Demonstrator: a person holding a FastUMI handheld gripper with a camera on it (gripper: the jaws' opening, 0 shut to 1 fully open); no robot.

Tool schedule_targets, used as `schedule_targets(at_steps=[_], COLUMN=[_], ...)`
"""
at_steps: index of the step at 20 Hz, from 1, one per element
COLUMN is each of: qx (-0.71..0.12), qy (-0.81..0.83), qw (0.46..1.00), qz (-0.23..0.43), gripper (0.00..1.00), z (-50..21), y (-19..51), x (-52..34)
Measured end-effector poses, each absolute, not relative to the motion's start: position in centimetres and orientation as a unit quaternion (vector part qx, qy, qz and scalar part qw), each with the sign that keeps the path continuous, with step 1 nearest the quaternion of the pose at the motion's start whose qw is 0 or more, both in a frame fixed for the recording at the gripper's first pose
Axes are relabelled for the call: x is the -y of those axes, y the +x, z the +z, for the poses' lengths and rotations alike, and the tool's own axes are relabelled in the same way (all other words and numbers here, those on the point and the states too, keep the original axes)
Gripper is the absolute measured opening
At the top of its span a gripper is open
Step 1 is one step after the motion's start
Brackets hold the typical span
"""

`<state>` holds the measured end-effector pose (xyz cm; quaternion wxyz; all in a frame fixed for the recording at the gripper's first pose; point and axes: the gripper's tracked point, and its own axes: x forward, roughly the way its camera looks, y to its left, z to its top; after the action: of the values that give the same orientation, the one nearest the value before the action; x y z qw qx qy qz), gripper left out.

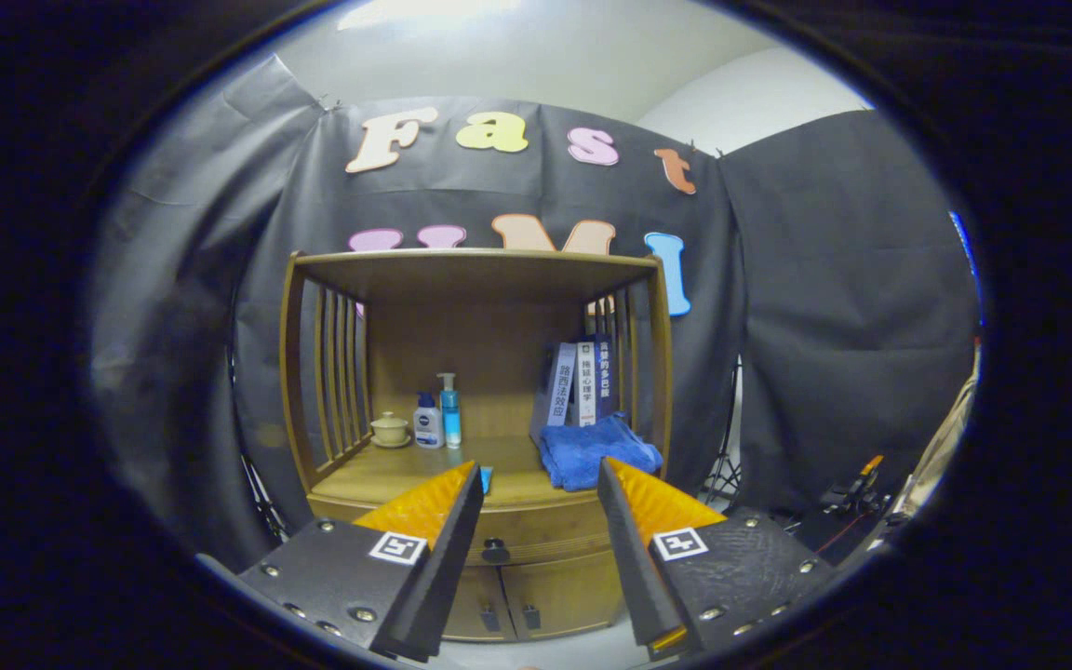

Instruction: Pull open the drawer, take out the items inside it, and place them on the countertop above the cabinet.

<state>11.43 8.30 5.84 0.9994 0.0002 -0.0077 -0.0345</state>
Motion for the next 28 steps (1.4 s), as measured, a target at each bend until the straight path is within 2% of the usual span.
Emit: schedule_targets(at_steps=[11,28], qx=[0.001,0.003], qy=[-0.046,-0.029], qw=[0.998,0.998], qz=[-0.047,-0.051], gripper=[0.74,0.74], z=[4.9,4.6], y=[7.5,7.7], x=[-7.6,-7.3])
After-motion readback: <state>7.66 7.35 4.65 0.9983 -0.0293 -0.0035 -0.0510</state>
